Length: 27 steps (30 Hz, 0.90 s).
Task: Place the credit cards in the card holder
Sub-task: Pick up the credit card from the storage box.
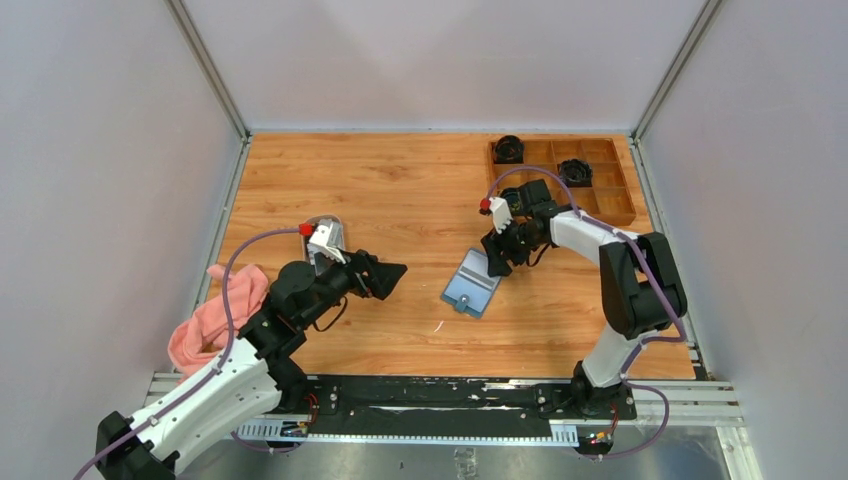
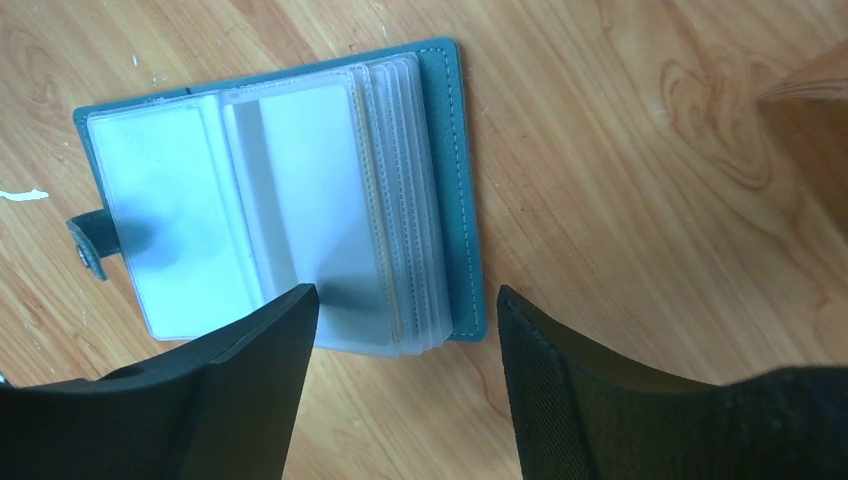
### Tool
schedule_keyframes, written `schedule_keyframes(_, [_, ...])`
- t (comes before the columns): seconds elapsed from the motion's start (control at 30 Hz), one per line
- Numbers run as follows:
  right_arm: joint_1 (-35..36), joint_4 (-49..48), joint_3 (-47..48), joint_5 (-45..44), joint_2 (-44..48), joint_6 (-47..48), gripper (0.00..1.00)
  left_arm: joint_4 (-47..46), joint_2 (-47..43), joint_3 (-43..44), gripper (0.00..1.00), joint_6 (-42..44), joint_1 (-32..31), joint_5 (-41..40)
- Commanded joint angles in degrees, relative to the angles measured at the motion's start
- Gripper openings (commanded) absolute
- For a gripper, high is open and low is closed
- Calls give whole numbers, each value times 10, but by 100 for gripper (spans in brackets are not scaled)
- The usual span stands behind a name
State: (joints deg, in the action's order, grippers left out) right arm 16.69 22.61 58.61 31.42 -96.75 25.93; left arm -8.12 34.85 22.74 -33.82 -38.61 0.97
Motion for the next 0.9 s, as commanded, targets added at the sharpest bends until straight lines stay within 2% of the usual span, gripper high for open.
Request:
schedule_keyframes(0.0, [-11,36,22,13,-26,-15,68,52,-14,-13,100,1,7,-4])
schedule_keyframes(0.4, [-10,136,40,74,-40,-3,41,86,-33,-16,100,-14,10,-22])
schedule_keyframes(0.6, [-5,160,33,85,-23,8,42,105,-29,-9,99,-5,14,-41])
schedule_keyframes(0.87, [-6,161,37,47,30,21,55,175,0,45,98,37,42,-66])
